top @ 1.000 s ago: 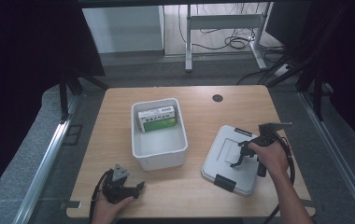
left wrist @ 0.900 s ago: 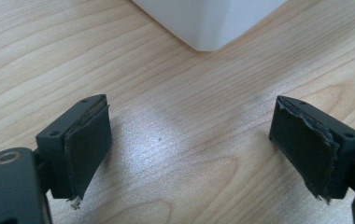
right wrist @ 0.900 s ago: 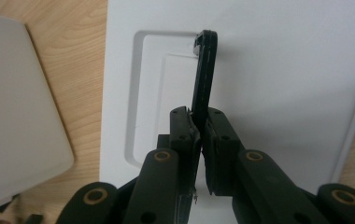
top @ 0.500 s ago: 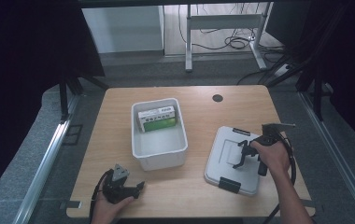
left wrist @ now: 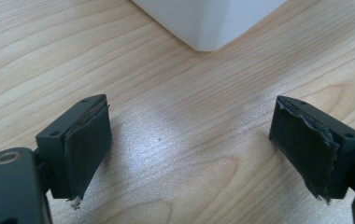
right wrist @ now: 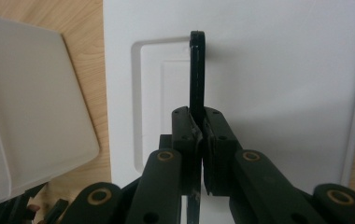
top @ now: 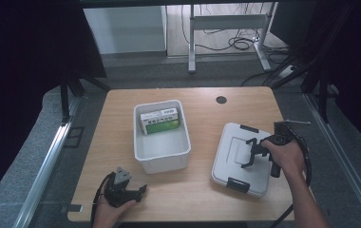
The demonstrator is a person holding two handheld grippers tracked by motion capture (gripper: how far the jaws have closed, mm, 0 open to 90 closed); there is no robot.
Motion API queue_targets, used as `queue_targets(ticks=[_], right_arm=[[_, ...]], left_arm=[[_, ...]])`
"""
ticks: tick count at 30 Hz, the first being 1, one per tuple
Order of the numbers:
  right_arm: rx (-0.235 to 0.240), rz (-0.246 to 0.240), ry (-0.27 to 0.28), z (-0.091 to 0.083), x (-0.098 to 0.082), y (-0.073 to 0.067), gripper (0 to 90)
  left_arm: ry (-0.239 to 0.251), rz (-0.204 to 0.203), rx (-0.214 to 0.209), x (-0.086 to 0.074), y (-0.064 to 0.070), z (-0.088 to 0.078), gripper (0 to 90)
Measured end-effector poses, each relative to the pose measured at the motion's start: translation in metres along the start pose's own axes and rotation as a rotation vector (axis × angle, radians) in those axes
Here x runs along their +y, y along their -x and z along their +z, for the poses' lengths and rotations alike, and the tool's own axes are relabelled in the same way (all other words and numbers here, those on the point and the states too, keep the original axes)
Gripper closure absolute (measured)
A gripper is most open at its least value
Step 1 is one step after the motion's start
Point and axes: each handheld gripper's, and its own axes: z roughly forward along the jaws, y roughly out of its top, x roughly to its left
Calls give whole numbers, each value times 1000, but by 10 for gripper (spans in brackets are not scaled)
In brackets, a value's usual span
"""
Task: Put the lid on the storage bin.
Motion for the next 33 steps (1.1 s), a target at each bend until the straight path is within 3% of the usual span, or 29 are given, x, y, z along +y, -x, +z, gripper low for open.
queue_targets(ticks=[15,17,33], right_arm=[[51,-86,12,-30,-1,-24,845],[78,-105,24,-36,0,-30,846],[92,-169,30,-52,2,-58,846]], left_arm=[[0,0,0,0,0,0,129],[0,0,0,0,0,0,129],[2,1,0,0,0,0,129]])
